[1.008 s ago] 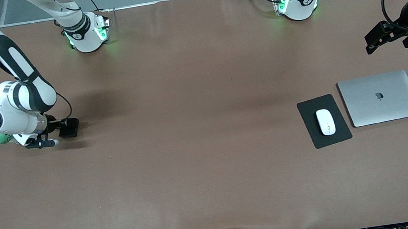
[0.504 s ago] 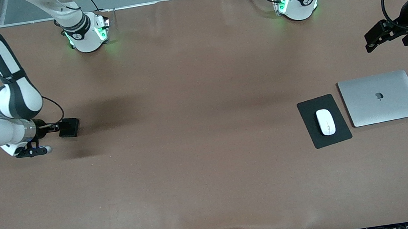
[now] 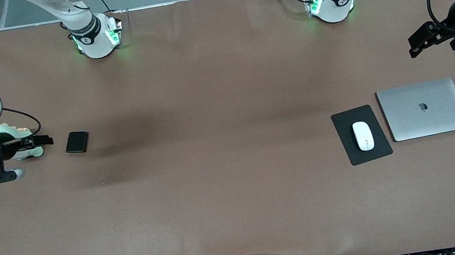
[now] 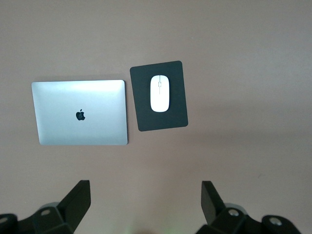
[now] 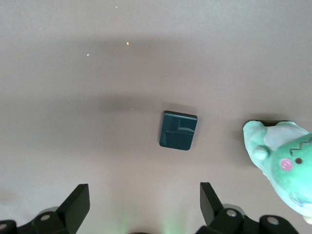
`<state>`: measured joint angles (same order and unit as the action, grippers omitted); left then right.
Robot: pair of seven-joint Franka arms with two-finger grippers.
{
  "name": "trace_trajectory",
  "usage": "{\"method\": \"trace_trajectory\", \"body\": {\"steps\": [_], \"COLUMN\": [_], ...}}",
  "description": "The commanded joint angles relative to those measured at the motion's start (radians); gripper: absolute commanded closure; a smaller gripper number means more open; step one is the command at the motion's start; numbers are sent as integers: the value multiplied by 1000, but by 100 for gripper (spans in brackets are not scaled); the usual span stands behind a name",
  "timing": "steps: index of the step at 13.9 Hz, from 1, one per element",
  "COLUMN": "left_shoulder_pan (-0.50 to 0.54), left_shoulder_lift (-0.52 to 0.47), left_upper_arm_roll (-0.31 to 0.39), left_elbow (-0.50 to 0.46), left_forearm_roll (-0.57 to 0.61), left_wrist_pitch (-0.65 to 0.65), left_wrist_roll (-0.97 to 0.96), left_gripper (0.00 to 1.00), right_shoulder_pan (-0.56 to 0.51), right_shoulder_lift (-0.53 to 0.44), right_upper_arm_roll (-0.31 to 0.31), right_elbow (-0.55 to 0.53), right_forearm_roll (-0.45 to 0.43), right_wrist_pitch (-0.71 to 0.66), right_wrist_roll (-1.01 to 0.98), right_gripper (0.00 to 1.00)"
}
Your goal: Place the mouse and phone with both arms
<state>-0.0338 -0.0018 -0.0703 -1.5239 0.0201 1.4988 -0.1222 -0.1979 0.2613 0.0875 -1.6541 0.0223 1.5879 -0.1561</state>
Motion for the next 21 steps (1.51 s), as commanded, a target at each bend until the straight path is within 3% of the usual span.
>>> {"method": "trace_trajectory", "body": {"steps": [1,5,11,15,18,21], "left_shoulder_pan": [2,2,0,2,2,2], "left_shoulder_lift": [-21,-20,-9,-7,-7,-7], "left_upper_arm_roll": [3,4,4,4,4,6], "left_elbow": [-5,-4,16,22,24,24], "left_forearm_roll": [-8,-8,-6,-5,-5,-5], "left_wrist_pitch": [-14,-12,-11,-11,-11,-11], "left_wrist_roll": [-7,-10,-8,-5,-1,12], "left_gripper": [0,0,0,0,0,0], "right_shoulder_pan": [-9,-32,29,72,110,157], "right_shoulder_lift": [10,21,-16,-85,-99,-117], "right_upper_arm_roll": [0,-2,-29,-52,-72,-92], "right_elbow": [108,244,436,435,425,422], "right_forearm_roll": [4,14,4,16,21,19], "right_wrist_pitch": [-69,-123,-246,-255,-342,-344], "right_wrist_roll": [-42,-239,-240,-206,19,53], "right_gripper": [0,0,0,0,0,0]}}
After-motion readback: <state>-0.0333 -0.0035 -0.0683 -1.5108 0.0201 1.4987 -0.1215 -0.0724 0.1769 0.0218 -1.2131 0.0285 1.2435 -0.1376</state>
